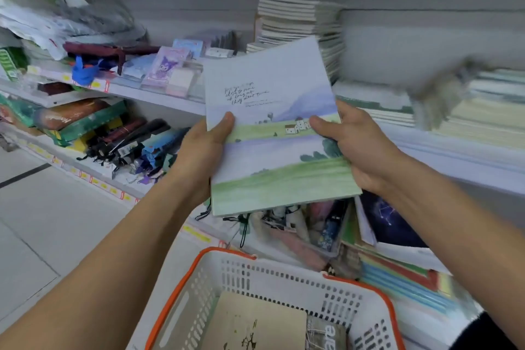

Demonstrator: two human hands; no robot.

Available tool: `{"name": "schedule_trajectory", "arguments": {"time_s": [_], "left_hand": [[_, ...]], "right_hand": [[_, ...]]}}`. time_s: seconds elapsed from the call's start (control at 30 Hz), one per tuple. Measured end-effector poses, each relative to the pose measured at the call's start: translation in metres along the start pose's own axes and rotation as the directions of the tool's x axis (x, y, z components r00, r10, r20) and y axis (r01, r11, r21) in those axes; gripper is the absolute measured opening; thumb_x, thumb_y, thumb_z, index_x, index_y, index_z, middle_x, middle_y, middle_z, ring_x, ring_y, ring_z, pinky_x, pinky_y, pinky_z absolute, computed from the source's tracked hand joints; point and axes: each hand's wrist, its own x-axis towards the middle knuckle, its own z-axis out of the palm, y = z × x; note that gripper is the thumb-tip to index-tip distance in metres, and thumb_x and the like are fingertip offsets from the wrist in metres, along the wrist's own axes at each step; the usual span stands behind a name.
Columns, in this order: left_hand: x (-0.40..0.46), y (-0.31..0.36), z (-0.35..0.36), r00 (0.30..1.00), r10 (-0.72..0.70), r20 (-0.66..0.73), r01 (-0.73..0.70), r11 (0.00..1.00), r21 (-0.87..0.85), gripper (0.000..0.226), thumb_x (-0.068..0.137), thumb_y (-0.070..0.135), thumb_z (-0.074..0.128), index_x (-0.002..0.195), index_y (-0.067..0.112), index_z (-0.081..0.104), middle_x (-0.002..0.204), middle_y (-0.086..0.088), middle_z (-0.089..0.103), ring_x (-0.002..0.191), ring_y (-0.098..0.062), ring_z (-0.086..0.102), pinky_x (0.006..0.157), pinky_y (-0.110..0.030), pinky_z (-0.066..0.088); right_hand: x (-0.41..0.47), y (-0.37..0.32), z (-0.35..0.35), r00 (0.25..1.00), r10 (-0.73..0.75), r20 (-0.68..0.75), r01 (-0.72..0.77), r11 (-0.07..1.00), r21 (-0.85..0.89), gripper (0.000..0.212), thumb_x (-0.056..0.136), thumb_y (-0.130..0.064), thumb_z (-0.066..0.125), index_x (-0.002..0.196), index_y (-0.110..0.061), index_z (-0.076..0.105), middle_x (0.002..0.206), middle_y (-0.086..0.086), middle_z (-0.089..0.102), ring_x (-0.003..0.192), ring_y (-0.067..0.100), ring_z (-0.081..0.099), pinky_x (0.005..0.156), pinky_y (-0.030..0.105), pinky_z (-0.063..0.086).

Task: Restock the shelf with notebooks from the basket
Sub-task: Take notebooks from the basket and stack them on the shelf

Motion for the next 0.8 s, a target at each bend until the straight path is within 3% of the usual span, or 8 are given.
{"name": "schedule_trajectory", "arguments": {"time_s": [0.1, 0.17, 0.27, 0.33, 0.4, 0.53, 0.7, 0.8], "left_hand": [[-0.001, -0.005, 0.033, 0.981, 0.024, 0.194, -0.054, 0.987, 0.151, 0.029, 0.097, 0.024, 0.06, 0.125, 0.017, 0.057, 0.108, -0.007, 0.072, 0.081, -0.022, 0.074, 0.055, -0.029, 0.057], [0.001, -0.003, 0.06, 0.963, 0.027, 0.267, -0.099, 0.96, 0.26, 0.029, 0.1, 0.021, 0.055, 0.126, 0.011, 0.053, 0.087, -0.011, 0.071, 0.058, -0.02, 0.068, 0.044, -0.024, 0.049], [0.02, 0.012, 0.106, 0.975, 0.061, 0.212, -0.151, 0.885, 0.441, 0.024, 0.103, 0.024, 0.048, 0.116, 0.005, 0.055, 0.052, -0.007, 0.059, 0.037, -0.018, 0.047, 0.038, -0.022, 0.035], [0.032, 0.026, 0.134, 0.983, 0.077, 0.167, -0.15, 0.863, 0.483, 0.026, 0.103, 0.024, 0.046, 0.108, 0.001, 0.057, 0.067, -0.008, 0.056, 0.037, -0.014, 0.045, 0.039, -0.02, 0.036], [0.039, 0.034, 0.151, 0.987, 0.06, 0.146, -0.121, 0.882, 0.455, 0.029, 0.103, 0.023, 0.047, 0.11, -0.002, 0.058, 0.084, -0.011, 0.051, 0.04, -0.013, 0.045, 0.042, -0.019, 0.037], [0.023, 0.028, 0.155, 0.994, 0.02, 0.107, -0.058, 0.93, 0.363, 0.02, 0.101, 0.022, 0.051, 0.087, 0.014, 0.063, 0.071, -0.005, 0.055, 0.034, -0.01, 0.042, 0.036, -0.015, 0.033], [0.048, 0.036, 0.171, 0.94, -0.21, 0.268, 0.113, 0.935, 0.336, 0.014, 0.102, 0.015, 0.048, 0.101, 0.006, 0.058, 0.08, -0.008, 0.055, 0.038, -0.009, 0.04, 0.032, -0.014, 0.026], [0.078, 0.031, 0.186, 0.932, -0.255, 0.26, 0.144, 0.914, 0.38, 0.011, 0.103, 0.01, 0.045, 0.102, 0.007, 0.055, 0.085, -0.008, 0.051, 0.043, -0.008, 0.04, 0.033, -0.015, 0.025]], "right_hand": [[0.002, -0.005, -0.044, 0.975, 0.0, -0.22, 0.018, 0.997, 0.08, 0.01, 0.097, -0.021, 0.065, 0.106, -0.023, 0.066, 0.11, -0.01, 0.069, 0.101, 0.003, 0.063, 0.097, 0.032, 0.049], [0.008, -0.014, -0.072, 0.949, 0.045, -0.313, -0.018, 0.996, 0.09, 0.004, 0.098, -0.017, 0.063, 0.099, -0.021, 0.063, 0.1, -0.008, 0.066, 0.087, 0.001, 0.064, 0.075, 0.021, 0.054], [0.022, -0.027, -0.103, 0.929, 0.063, -0.364, -0.051, 0.998, 0.043, 0.009, 0.098, -0.008, 0.06, 0.105, -0.011, 0.066, 0.095, 0.001, 0.065, 0.087, 0.016, 0.061, 0.068, 0.023, 0.053], [0.031, -0.037, -0.118, 0.912, 0.063, -0.404, -0.062, 0.998, 0.017, 0.007, 0.096, -0.004, 0.061, 0.102, -0.006, 0.064, 0.087, 0.006, 0.06, 0.072, 0.016, 0.058, 0.059, 0.025, 0.054], [0.036, -0.045, -0.131, 0.897, 0.082, -0.435, -0.087, 0.996, 0.009, 0.005, 0.093, -0.003, 0.064, 0.091, -0.006, 0.062, 0.091, 0.013, 0.06, 0.081, 0.024, 0.062, 0.074, 0.038, 0.058], [0.027, -0.052, -0.15, 0.903, 0.09, -0.421, -0.091, 0.996, 0.019, 0.015, 0.09, -0.002, 0.066, 0.104, 0.004, 0.066, 0.111, 0.025, 0.068, 0.105, 0.038, 0.066, 0.097, 0.058, 0.052], [0.018, -0.051, -0.158, 0.836, 0.025, -0.548, -0.008, 0.999, 0.032, 0.013, 0.091, 0.0, 0.063, 0.097, -0.01, 0.069, 0.109, 0.015, 0.071, 0.102, 0.034, 0.068, 0.093, 0.05, 0.056], [0.031, -0.044, -0.16, 0.828, 0.022, -0.56, 0.018, 0.998, 0.066, 0.02, 0.093, 0.006, 0.056, 0.101, -0.01, 0.065, 0.096, 0.011, 0.066, 0.081, 0.026, 0.063, 0.067, 0.036, 0.056]]}}
